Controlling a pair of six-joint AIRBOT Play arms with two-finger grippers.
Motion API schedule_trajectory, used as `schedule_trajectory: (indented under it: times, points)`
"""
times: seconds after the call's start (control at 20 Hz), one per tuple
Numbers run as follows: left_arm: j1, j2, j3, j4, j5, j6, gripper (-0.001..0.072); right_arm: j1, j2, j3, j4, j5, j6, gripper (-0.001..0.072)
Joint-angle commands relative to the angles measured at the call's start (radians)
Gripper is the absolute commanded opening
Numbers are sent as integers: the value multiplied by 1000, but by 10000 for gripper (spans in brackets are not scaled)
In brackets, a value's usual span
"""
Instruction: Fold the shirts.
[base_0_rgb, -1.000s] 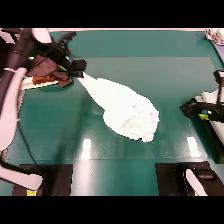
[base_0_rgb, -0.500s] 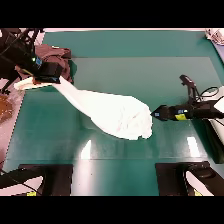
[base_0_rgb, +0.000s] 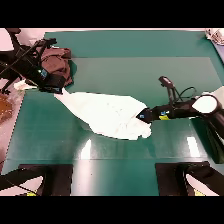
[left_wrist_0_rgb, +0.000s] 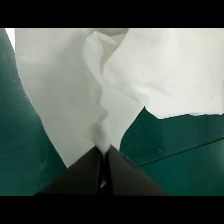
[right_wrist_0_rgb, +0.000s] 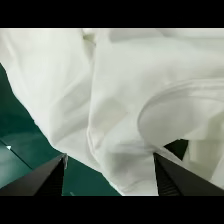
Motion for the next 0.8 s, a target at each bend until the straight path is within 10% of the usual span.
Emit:
schedule_trajectory:
  times: [0.0,0.45,0.55,0.75]
  points:
    - [0,1,-7,-5,-11,5,25,13,-97,0,-29,-29,-76,590]
    - [0,1,-8,-2,30,18,25,14,-27,0,-78,-106,-74,480]
    - [0,1,-7,-2,40,18,25,14,-61,0,-11,-90,-75,117]
    - [0,2,-8,-2,40,18,24,11,-91,1,58,-84,-116,22]
